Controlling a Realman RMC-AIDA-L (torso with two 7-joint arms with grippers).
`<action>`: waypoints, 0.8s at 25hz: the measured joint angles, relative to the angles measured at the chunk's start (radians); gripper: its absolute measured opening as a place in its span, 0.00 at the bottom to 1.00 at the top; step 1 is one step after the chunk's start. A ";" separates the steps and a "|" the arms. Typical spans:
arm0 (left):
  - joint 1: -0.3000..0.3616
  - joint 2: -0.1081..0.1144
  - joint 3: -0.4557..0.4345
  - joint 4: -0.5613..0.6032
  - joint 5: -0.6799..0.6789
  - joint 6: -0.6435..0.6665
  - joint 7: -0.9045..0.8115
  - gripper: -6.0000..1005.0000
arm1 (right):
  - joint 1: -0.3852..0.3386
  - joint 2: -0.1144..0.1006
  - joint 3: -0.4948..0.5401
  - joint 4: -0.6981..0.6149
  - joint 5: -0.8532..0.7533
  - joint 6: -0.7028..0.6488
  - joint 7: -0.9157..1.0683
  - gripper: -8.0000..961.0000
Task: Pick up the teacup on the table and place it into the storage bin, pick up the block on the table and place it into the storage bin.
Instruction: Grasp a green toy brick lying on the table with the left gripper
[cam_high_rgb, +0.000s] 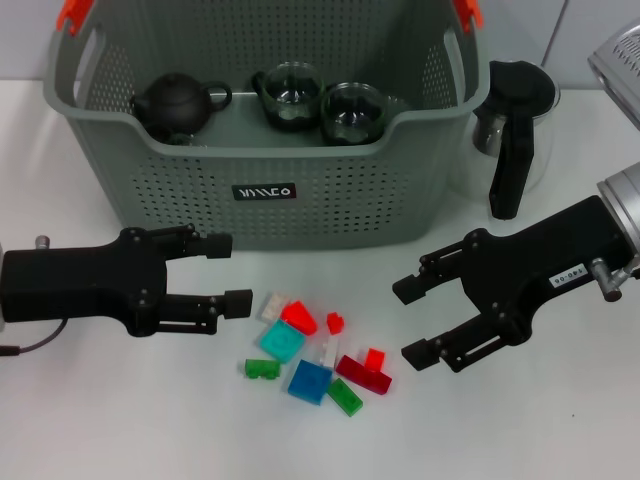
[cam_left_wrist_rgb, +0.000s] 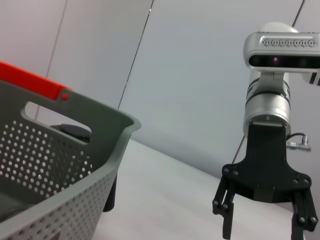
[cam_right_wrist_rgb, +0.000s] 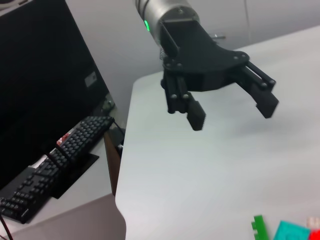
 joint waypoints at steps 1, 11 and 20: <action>0.002 0.000 0.005 -0.001 0.002 0.001 0.005 0.88 | 0.000 -0.002 0.000 0.000 -0.005 0.000 0.007 0.86; 0.004 -0.002 0.007 -0.005 0.003 0.007 0.010 0.87 | 0.009 -0.011 -0.002 0.000 -0.071 0.005 0.036 0.85; 0.000 0.000 0.001 -0.027 0.003 0.005 -0.005 0.88 | 0.015 -0.006 -0.002 0.000 -0.076 0.008 0.038 0.85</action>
